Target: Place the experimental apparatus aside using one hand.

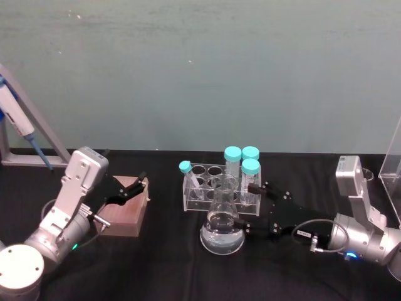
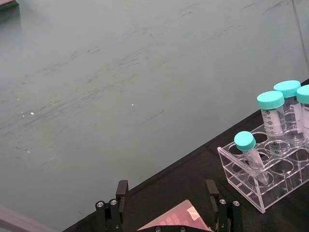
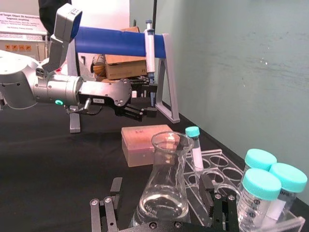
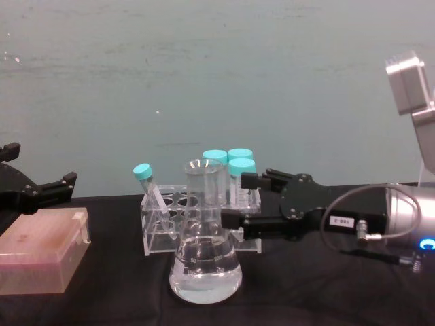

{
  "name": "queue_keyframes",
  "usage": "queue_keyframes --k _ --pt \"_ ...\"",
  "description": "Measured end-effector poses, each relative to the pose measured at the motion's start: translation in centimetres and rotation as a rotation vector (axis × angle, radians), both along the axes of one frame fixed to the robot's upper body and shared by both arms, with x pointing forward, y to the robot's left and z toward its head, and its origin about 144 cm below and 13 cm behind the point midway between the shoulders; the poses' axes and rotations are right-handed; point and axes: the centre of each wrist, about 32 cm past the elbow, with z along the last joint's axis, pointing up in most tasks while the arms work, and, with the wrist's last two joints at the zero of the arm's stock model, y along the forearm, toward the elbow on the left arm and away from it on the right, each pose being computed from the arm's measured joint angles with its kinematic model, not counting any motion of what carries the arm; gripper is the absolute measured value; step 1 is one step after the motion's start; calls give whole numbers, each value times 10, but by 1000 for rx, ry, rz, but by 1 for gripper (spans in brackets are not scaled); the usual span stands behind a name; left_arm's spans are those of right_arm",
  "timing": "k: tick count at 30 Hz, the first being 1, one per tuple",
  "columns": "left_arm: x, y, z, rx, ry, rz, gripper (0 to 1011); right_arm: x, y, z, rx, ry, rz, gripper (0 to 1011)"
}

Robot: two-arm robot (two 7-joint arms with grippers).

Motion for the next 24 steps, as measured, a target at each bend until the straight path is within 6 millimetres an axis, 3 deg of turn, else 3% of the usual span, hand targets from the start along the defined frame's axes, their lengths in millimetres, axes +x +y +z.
queue_keyframes --k 24 --pt "0 0 0 0 0 0 1000 20 23 3 17 10 33 1000"
